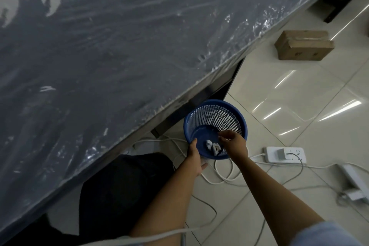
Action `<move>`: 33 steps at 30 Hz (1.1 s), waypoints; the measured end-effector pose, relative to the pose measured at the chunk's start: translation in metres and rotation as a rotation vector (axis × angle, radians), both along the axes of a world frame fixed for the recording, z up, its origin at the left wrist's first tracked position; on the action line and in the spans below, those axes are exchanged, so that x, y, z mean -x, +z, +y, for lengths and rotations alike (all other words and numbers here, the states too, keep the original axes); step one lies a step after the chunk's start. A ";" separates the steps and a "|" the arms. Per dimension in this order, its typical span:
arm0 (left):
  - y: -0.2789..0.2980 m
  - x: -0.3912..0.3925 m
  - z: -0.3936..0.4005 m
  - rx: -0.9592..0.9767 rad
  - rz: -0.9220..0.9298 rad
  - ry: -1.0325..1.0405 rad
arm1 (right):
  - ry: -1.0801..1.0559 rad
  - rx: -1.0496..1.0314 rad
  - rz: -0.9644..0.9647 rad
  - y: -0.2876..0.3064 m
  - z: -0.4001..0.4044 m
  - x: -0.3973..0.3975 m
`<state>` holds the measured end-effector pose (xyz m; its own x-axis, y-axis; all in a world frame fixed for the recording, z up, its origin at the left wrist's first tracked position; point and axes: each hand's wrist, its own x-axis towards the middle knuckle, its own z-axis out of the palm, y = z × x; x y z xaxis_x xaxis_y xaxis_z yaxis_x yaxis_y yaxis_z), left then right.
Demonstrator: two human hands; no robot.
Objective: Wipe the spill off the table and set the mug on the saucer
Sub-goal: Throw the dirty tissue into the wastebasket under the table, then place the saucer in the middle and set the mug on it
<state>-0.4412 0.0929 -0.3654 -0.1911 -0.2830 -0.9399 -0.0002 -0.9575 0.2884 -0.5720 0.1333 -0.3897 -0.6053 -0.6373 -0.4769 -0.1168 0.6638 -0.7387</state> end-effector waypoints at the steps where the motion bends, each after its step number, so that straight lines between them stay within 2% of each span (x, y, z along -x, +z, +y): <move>1: 0.001 0.001 -0.001 -0.004 0.002 0.001 | -0.006 0.001 -0.002 -0.001 0.000 0.000; 6: 0.006 0.001 -0.003 -0.012 -0.006 0.007 | -0.027 -0.002 0.010 -0.005 0.001 0.001; 12: 0.024 0.000 -0.014 0.106 -0.158 0.076 | -0.023 0.008 -0.014 0.006 -0.001 -0.001; 14: 0.031 -0.003 -0.015 0.138 -0.207 0.028 | -0.013 0.016 -0.010 0.016 -0.003 -0.004; 20: 0.085 -0.001 -0.009 0.251 -0.129 -0.273 | 0.060 0.081 0.059 0.063 -0.002 -0.015; 28: 0.178 0.004 0.011 0.692 -0.108 -0.581 | 0.029 0.326 0.263 0.162 0.017 -0.021; 33: 0.247 0.001 0.025 0.981 0.021 -0.661 | -0.044 0.565 0.387 0.240 0.033 -0.018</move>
<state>-0.4417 0.1180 -0.1182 -0.5838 -0.7223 -0.3708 -0.3986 -0.1428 0.9059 -0.5535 0.1666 -0.1497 -0.6962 -0.6956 0.1774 -0.4242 0.1993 -0.8833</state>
